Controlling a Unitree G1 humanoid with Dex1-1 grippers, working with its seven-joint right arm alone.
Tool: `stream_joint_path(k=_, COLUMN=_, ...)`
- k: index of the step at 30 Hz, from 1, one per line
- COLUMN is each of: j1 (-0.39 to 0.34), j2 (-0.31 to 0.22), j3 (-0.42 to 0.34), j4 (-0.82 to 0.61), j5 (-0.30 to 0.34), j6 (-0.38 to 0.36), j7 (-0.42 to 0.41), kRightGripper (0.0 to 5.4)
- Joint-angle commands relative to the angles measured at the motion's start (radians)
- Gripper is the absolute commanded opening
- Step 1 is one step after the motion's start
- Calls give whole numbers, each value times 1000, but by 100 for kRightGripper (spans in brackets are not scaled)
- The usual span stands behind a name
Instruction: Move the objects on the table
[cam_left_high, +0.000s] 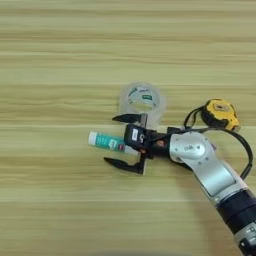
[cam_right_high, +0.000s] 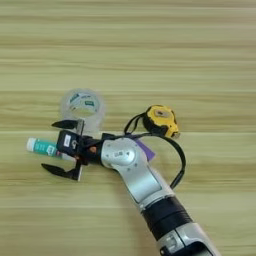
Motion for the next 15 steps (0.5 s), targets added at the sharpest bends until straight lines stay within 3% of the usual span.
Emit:
stream_joint_path(k=1, j1=-63, j2=-7, j3=-19, j4=-20, j5=-2, j6=-15, j7=-36, kRightGripper=538)
stream_joint_path(k=6, j1=-66, j2=-2, j3=-25, j4=-19, j5=6, j6=-20, j7=-39, kRightGripper=538)
stream_joint_path(k=15, j1=-64, j2=15, j3=-86, j4=-126, j5=122, j6=-2, j7=-9, kRightGripper=538)
